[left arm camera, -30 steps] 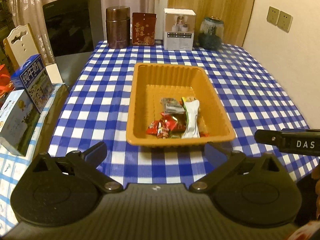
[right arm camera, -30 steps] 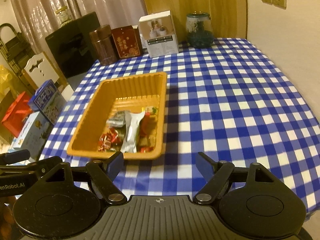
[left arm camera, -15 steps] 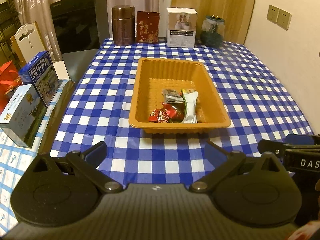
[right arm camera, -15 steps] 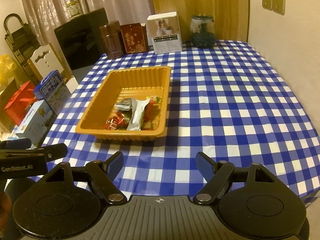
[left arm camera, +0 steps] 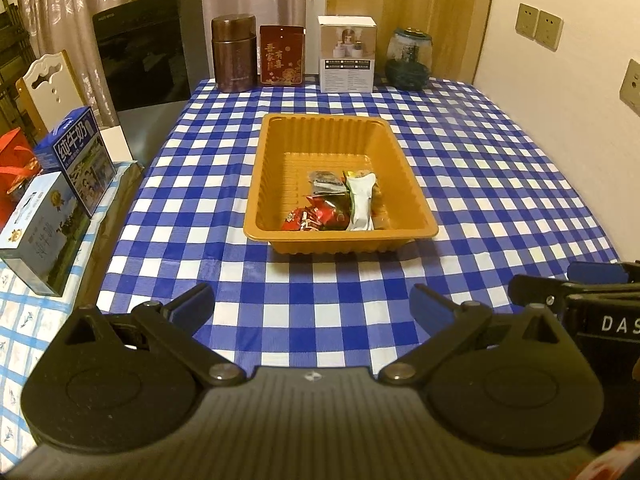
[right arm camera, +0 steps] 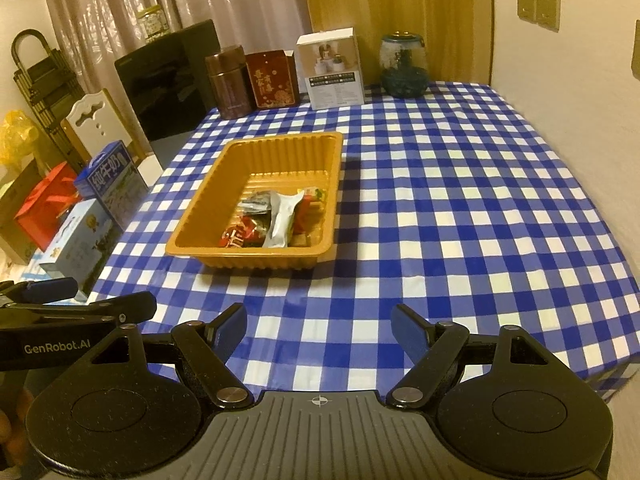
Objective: Organize snacks
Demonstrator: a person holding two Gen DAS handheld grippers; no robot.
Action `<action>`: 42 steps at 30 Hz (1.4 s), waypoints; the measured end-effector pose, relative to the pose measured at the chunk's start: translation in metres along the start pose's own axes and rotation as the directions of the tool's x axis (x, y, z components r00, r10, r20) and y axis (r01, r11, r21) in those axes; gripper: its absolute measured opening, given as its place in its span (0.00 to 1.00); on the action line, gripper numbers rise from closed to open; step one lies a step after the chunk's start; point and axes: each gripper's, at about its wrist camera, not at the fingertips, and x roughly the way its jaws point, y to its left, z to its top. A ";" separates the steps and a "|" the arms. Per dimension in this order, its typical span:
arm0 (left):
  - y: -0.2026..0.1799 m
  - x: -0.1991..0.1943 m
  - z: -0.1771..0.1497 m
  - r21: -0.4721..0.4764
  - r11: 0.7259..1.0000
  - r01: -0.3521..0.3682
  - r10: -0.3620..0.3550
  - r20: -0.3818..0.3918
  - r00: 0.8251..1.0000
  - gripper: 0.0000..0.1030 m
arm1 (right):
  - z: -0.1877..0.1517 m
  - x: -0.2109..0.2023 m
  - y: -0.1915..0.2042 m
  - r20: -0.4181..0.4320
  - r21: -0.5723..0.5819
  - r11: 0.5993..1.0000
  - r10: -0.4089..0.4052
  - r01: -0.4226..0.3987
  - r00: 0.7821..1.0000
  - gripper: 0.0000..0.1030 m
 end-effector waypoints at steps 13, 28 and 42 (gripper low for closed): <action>-0.001 -0.007 -0.006 0.005 1.000 0.009 -0.009 -0.005 1.000 1.00 | -0.005 -0.007 0.000 0.000 -0.022 1.000 -0.006 0.006 1.000 0.77; -0.001 -0.010 -0.005 0.003 1.000 0.009 -0.009 -0.001 1.000 1.00 | -0.004 -0.008 0.001 -0.001 -0.031 0.999 -0.006 0.006 1.000 0.77; -0.001 -0.009 -0.004 0.003 1.000 0.012 -0.011 -0.002 1.000 1.00 | -0.003 -0.007 0.001 0.000 -0.032 0.999 -0.007 0.007 1.000 0.77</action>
